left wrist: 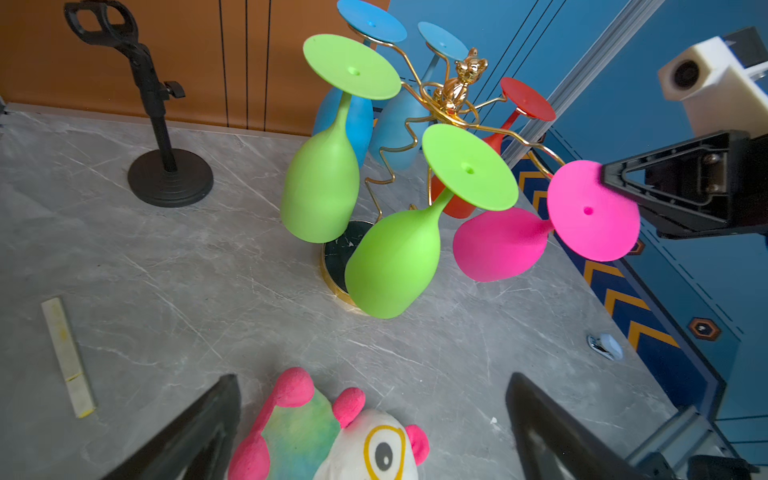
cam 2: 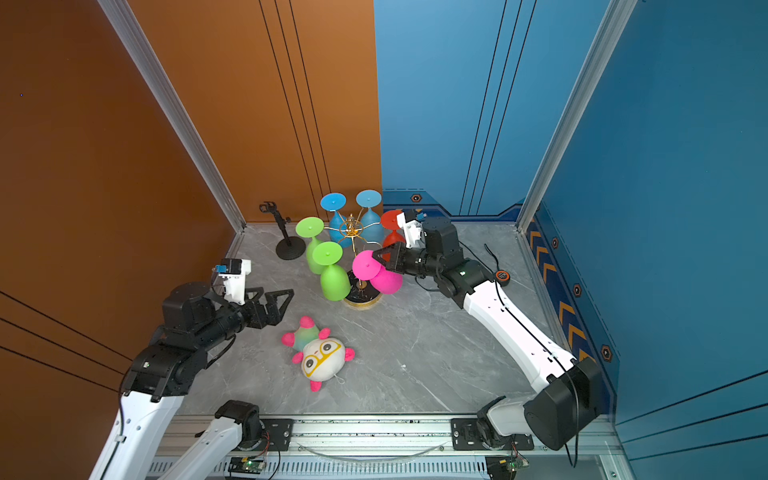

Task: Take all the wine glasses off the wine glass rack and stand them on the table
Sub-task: 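Carry the magenta glass toward the left gripper while the left arm reaches in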

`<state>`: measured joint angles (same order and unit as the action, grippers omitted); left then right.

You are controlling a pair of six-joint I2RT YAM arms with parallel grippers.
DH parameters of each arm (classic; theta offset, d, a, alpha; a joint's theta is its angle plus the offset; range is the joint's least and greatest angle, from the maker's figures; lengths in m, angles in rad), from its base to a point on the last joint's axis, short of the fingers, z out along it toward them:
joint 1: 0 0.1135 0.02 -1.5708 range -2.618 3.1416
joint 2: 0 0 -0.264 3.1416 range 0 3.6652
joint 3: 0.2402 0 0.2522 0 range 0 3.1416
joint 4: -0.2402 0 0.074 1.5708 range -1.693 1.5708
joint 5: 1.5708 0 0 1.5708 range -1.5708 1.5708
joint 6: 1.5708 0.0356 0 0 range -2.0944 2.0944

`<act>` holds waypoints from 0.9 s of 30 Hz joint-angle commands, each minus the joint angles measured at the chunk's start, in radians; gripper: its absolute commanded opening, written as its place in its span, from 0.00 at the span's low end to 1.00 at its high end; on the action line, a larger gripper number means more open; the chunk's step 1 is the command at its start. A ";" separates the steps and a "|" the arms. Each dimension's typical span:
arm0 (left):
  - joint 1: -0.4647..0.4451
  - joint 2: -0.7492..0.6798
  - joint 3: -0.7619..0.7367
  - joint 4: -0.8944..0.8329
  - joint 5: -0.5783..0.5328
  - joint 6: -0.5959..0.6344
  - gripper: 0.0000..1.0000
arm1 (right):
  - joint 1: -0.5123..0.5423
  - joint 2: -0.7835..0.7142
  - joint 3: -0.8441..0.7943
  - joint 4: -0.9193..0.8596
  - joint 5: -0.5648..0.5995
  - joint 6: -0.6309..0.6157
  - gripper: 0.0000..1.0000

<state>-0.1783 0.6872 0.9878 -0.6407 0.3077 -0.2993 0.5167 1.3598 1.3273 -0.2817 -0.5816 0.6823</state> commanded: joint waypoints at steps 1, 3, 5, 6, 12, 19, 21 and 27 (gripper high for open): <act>-0.012 -0.007 0.027 -0.011 0.168 -0.077 0.98 | 0.016 -0.079 -0.012 -0.103 -0.035 -0.166 0.00; -0.017 -0.009 0.023 -0.011 0.232 -0.104 0.98 | 0.024 -0.117 -0.044 -0.115 -0.051 -0.209 0.00; -0.026 -0.006 0.022 -0.010 0.277 -0.133 0.95 | 0.034 -0.153 -0.080 -0.116 -0.064 -0.236 0.00; -0.032 -0.005 0.020 -0.009 0.292 -0.148 0.93 | 0.043 -0.168 -0.098 -0.116 -0.070 -0.248 0.00; -0.086 0.020 -0.010 0.067 0.395 -0.213 0.82 | 0.116 -0.235 -0.187 -0.095 -0.071 -0.293 0.00; -0.208 0.067 -0.021 0.203 0.492 -0.284 0.72 | 0.178 -0.296 -0.281 0.067 -0.084 -0.250 0.00; -0.252 0.080 -0.022 0.223 0.495 -0.286 0.71 | 0.178 -0.295 -0.278 0.070 -0.085 -0.249 0.00; -0.380 0.136 -0.026 0.264 0.470 -0.288 0.60 | 0.233 -0.303 -0.284 0.123 -0.107 -0.237 0.00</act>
<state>-0.5179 0.8101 0.9749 -0.4294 0.7643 -0.5861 0.7361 1.0824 1.0531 -0.2348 -0.6586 0.4355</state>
